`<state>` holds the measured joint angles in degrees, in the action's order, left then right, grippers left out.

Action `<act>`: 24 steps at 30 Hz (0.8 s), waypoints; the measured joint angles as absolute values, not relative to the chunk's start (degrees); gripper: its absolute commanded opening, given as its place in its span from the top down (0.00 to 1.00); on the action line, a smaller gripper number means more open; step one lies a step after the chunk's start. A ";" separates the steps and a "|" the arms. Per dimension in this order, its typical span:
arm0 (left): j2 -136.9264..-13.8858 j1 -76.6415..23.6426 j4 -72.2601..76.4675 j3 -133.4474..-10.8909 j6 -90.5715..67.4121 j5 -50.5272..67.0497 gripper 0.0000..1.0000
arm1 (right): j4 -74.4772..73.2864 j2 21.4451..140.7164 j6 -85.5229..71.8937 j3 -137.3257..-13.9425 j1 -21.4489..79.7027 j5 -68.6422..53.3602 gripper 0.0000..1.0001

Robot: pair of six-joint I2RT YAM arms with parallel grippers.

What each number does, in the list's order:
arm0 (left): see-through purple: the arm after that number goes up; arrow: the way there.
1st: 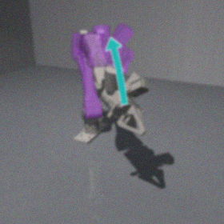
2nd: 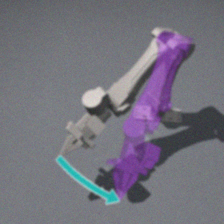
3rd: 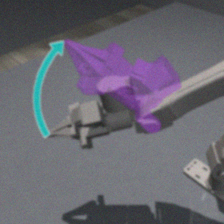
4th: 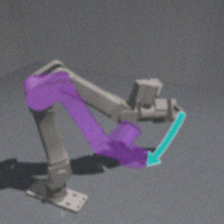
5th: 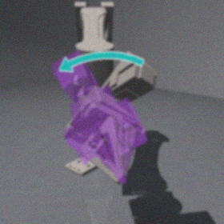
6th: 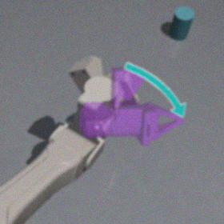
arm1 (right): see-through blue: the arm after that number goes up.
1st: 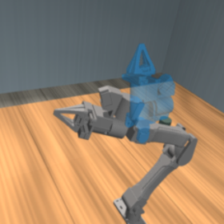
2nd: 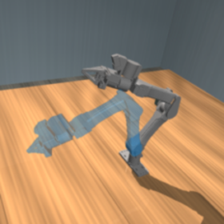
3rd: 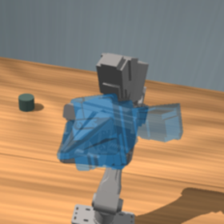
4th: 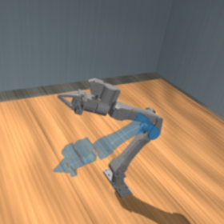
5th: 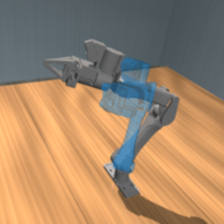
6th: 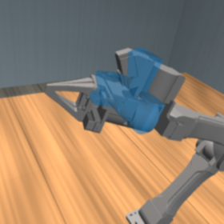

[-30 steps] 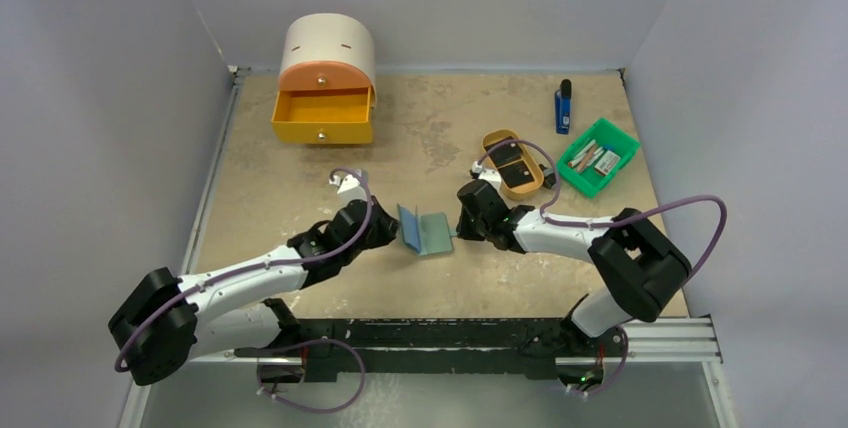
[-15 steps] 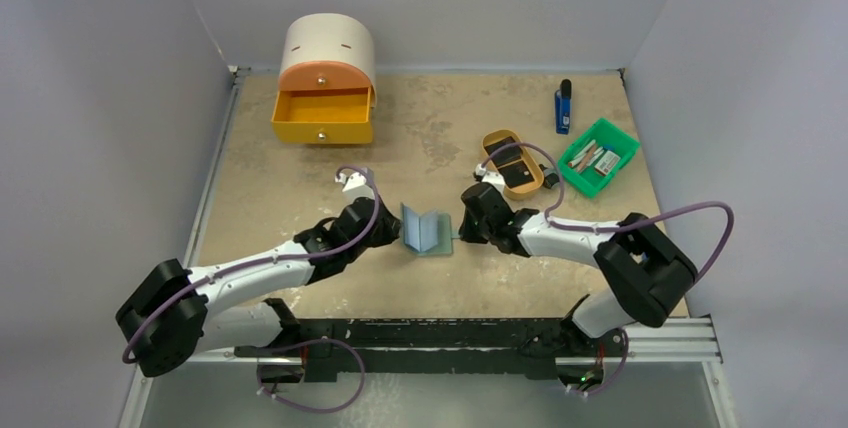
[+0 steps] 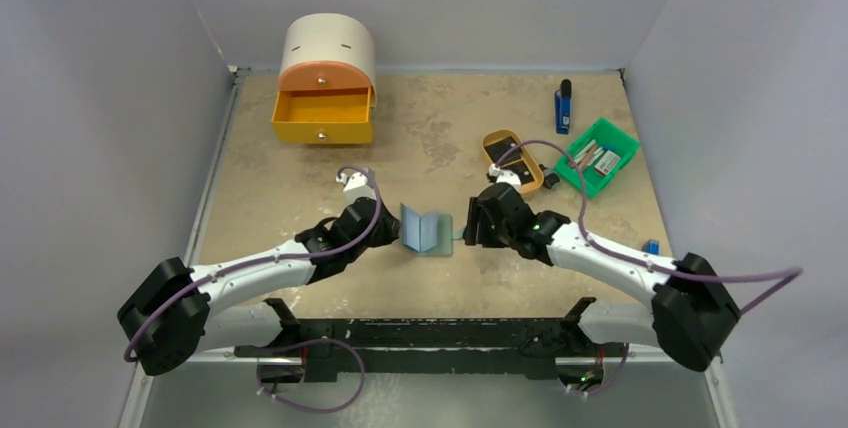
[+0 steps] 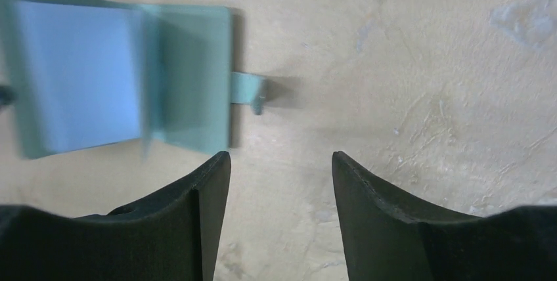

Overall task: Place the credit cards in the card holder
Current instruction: Open the card holder at the center of the board.

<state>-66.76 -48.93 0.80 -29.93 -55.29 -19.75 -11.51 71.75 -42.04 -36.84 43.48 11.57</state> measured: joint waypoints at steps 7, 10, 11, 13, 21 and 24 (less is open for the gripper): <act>-67.31 -48.93 0.91 -30.00 -54.87 -19.70 1.00 | -8.12 63.42 -37.08 -41.50 43.42 3.09 0.42; -67.31 -48.95 1.23 -30.00 -54.87 -19.66 1.00 | -4.38 67.51 -36.82 -44.82 43.44 -2.28 0.41; -67.31 -48.93 1.30 -30.00 -54.89 -19.66 1.00 | -2.79 69.25 -36.86 -45.47 43.46 -3.84 0.40; -67.31 -48.93 1.50 -30.00 -54.89 -19.57 1.00 | 0.16 72.34 -37.12 -45.84 43.48 -6.44 0.39; -67.35 -48.93 2.09 -30.02 -54.92 -19.25 1.00 | 6.42 80.38 -38.15 -45.87 43.48 -11.92 0.34; -67.40 -48.93 2.15 -30.02 -54.92 -19.20 1.00 | 7.62 83.29 -39.09 -45.89 43.48 -12.78 0.32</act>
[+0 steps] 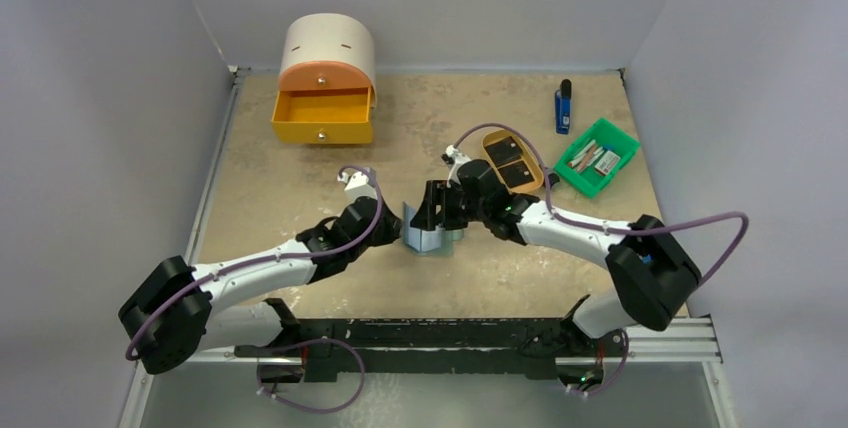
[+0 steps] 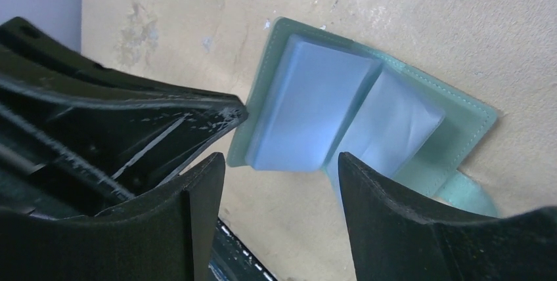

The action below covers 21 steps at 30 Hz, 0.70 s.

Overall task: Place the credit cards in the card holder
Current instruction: Open the card holder at the center of the board.

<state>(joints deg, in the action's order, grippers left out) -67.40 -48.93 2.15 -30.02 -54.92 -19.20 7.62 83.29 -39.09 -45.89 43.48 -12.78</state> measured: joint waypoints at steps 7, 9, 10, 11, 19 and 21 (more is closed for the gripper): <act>-67.40 -48.93 2.42 -30.02 -54.94 -18.83 1.00 | 10.70 88.33 -41.56 -45.89 43.48 -13.72 0.26; -67.40 -48.93 2.48 -30.02 -54.94 -18.70 1.00 | 11.55 89.21 -42.09 -45.89 43.48 -14.11 0.25; -67.40 -48.93 2.48 -30.02 -54.96 -18.65 1.00 | 11.75 89.52 -42.44 -45.89 43.48 -14.15 0.25; -67.40 -48.93 2.48 -30.02 -54.96 -18.65 1.00 | 11.81 89.91 -42.54 -45.98 43.48 -14.20 0.25; -67.29 -48.90 2.31 -30.02 -55.07 -18.65 1.00 | 11.38 92.23 -42.89 -47.13 43.48 -13.10 0.31; -67.16 -48.90 2.35 -30.02 -55.16 -18.63 1.00 | 11.27 92.60 -42.89 -47.13 43.48 -12.97 0.29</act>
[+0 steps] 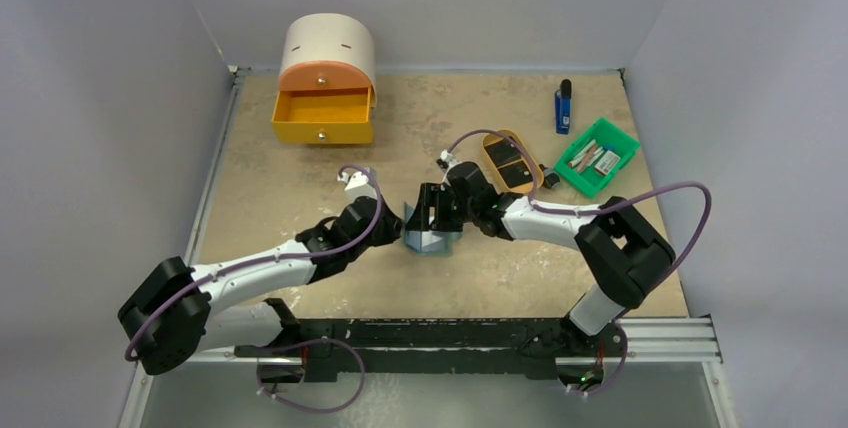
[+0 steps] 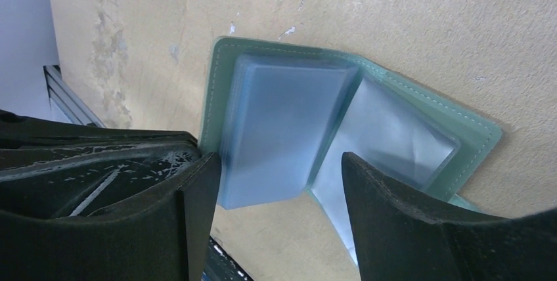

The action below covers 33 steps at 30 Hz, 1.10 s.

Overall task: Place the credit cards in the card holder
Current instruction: Open the card holder at the center of the board.

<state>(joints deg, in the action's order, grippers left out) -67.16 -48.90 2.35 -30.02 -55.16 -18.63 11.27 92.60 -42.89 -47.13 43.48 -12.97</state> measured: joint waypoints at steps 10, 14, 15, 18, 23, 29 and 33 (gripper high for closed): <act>-67.05 -48.93 2.35 -30.02 -55.48 -18.63 1.00 | 10.00 93.23 -42.63 -48.01 43.94 -12.25 0.27; -67.05 -48.93 2.35 -30.02 -55.48 -18.63 1.00 | 9.23 93.49 -42.33 -48.58 44.25 -11.46 0.35; -67.05 -48.93 2.37 -30.02 -55.46 -18.63 1.00 | 9.13 93.49 -42.28 -48.69 44.27 -11.40 0.37; -67.05 -48.93 2.39 -30.02 -55.48 -18.63 1.00 | 8.73 93.49 -42.11 -48.86 44.38 -10.70 0.39; -67.05 -48.93 2.46 -30.02 -55.48 -18.63 1.00 | 7.27 93.34 -42.04 -48.84 44.62 -9.15 0.42; -67.00 -48.93 2.48 -30.02 -55.48 -18.65 1.00 | 6.04 90.13 -42.30 -46.85 44.69 -7.16 0.33; -66.96 -48.93 2.44 -30.02 -55.48 -18.65 1.00 | 5.52 85.71 -42.11 -44.64 44.69 -4.05 0.31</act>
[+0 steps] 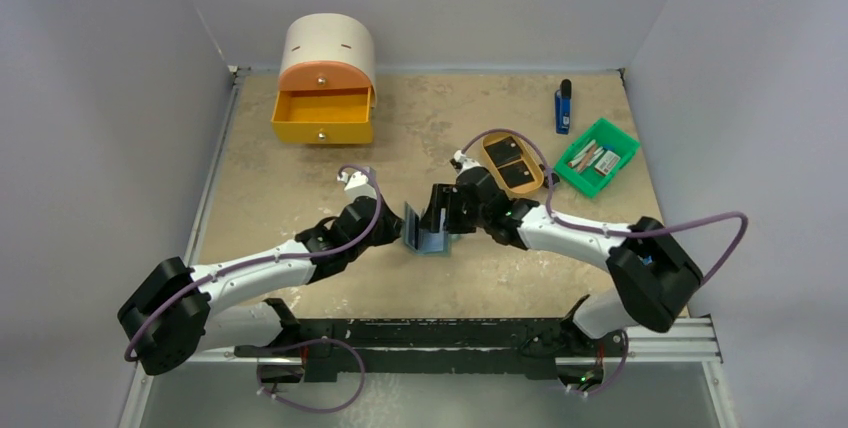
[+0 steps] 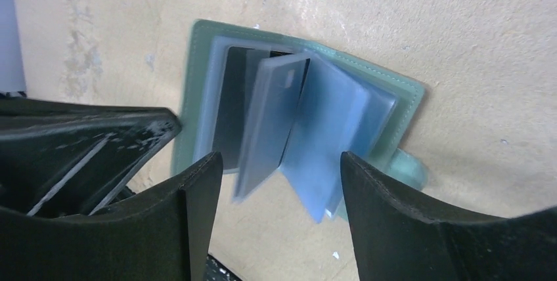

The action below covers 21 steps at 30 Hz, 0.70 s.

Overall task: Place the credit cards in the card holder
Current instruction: Open the card holder at the center of the board.

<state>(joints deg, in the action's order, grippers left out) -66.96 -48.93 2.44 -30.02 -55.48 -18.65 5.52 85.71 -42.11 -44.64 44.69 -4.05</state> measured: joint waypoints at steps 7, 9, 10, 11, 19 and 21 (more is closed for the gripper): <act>-66.96 -48.93 2.48 -30.02 -55.48 -18.65 1.00 | 5.63 77.49 -40.73 -43.55 45.01 -2.20 0.34; -66.96 -48.93 2.48 -30.02 -55.48 -18.65 1.00 | 5.78 77.43 -40.45 -43.55 45.12 -2.26 0.34; -66.96 -48.93 2.48 -30.02 -55.48 -18.65 1.00 | 5.72 77.78 -40.42 -43.55 45.12 -2.33 0.34; -66.96 -48.93 2.48 -30.02 -55.48 -18.65 1.00 | 5.67 78.24 -40.42 -43.55 45.15 -2.46 0.35; -66.96 -48.93 2.15 -30.02 -55.92 -19.33 1.00 | 6.31 81.14 -43.20 -40.95 44.58 -4.03 0.45; -67.05 -48.93 1.72 -30.02 -56.29 -20.16 1.00 | 6.35 82.26 -43.64 -40.49 43.88 -4.12 0.50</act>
<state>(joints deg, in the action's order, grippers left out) -67.05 -48.93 1.72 -30.02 -56.29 -20.16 6.35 82.26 -43.64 -40.49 43.88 -4.12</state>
